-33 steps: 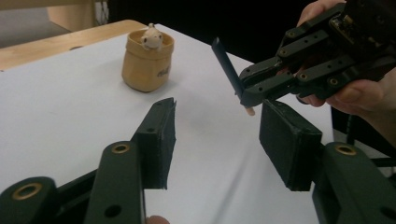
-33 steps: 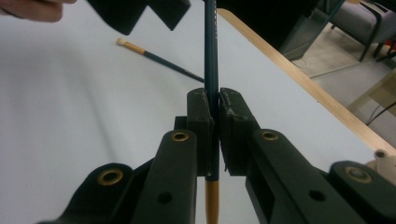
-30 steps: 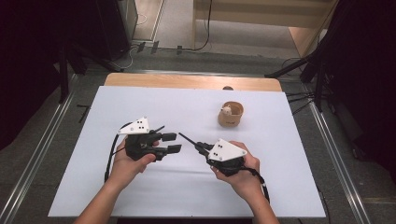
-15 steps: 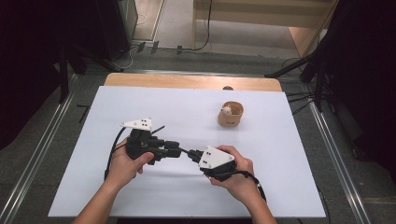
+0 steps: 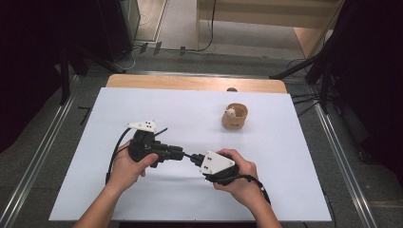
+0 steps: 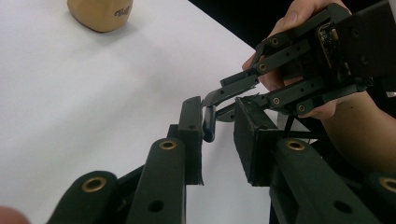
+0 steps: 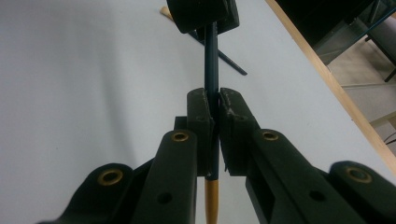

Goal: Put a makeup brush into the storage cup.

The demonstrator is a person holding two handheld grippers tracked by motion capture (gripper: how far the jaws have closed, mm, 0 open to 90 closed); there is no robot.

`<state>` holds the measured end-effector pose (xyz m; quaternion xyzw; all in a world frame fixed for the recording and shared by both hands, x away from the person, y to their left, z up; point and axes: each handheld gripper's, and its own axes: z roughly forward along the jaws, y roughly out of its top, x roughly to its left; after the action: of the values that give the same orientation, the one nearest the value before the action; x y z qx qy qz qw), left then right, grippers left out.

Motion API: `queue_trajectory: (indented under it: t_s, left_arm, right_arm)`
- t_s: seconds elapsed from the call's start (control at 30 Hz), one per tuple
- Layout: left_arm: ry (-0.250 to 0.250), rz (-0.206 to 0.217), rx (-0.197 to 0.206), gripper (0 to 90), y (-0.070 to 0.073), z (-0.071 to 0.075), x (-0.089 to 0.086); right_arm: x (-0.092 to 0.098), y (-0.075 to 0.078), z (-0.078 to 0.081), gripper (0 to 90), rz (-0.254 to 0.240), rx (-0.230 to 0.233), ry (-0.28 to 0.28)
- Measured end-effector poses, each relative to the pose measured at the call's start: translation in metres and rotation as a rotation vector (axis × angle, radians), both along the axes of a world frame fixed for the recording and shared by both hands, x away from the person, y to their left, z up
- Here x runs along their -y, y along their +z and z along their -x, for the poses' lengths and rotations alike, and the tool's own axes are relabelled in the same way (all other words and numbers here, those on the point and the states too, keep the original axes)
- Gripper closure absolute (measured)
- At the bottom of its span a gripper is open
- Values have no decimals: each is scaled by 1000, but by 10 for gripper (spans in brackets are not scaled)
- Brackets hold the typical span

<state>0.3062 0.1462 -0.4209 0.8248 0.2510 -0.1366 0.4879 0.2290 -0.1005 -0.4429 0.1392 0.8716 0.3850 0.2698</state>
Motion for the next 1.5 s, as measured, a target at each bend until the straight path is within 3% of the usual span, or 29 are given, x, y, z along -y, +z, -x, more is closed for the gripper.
queue_trajectory:
  t_s: [0.13,0.2,0.5,0.53,0.57,0.6,0.67,0.73,0.77,0.83,0.87,0.9,1.0,1.03,1.07,1.23,1.43,1.5]
  left_arm:
    - [0,-4,-8,788,0,0,-1]
    - [4,-4,-11,852,-1,0,-1]
    - [8,-2,-7,864,-1,0,-1]
    - [16,-9,11,864,-1,0,-1]
    - [16,-9,11,864,-1,0,-1]
    - [24,-6,21,864,-1,0,-2]
    - [32,-7,28,864,-1,0,-2]
    - [45,-3,46,864,0,0,-3]
    - [55,-1,58,864,0,0,-4]
    - [73,9,75,865,0,1,-5]
    - [82,15,83,865,1,1,-6]
    - [102,25,108,865,1,3,-7]
    - [132,38,145,865,1,4,-8]
    - [132,38,145,865,1,4,-8]
    - [153,50,182,865,0,6,-8]
    - [187,70,235,865,-2,9,-8]
    - [222,91,288,865,-4,12,-7]
    - [231,98,303,865,-5,13,-7]
  right_arm:
    - [0,0,0,854,6,2,4]
    - [-1,-1,0,854,6,4,7]
    - [1,-2,-1,840,-12,-7,1]
    - [3,-2,-2,747,-58,-9,-8]
    - [3,-2,-2,747,-58,-9,-8]
    - [4,-1,-3,676,-117,-9,-43]
    - [6,-1,-3,593,-166,-7,-88]
    - [8,0,-4,556,-216,-19,-123]
    - [8,0,-4,556,-216,-19,-123]
    - [12,1,-6,499,-305,-41,-179]
    - [12,1,-6,499,-305,-41,-179]
    - [15,1,-7,459,-376,-59,-212]
    - [19,0,-9,445,-480,-86,-267]
    - [19,0,-9,445,-480,-86,-267]
    - [21,-1,-10,423,-525,-88,-306]
    - [20,-5,-9,354,-615,-82,-368]
    - [16,-8,-6,305,-731,-140,-430]
    - [15,-9,-6,304,-748,-149,-442]
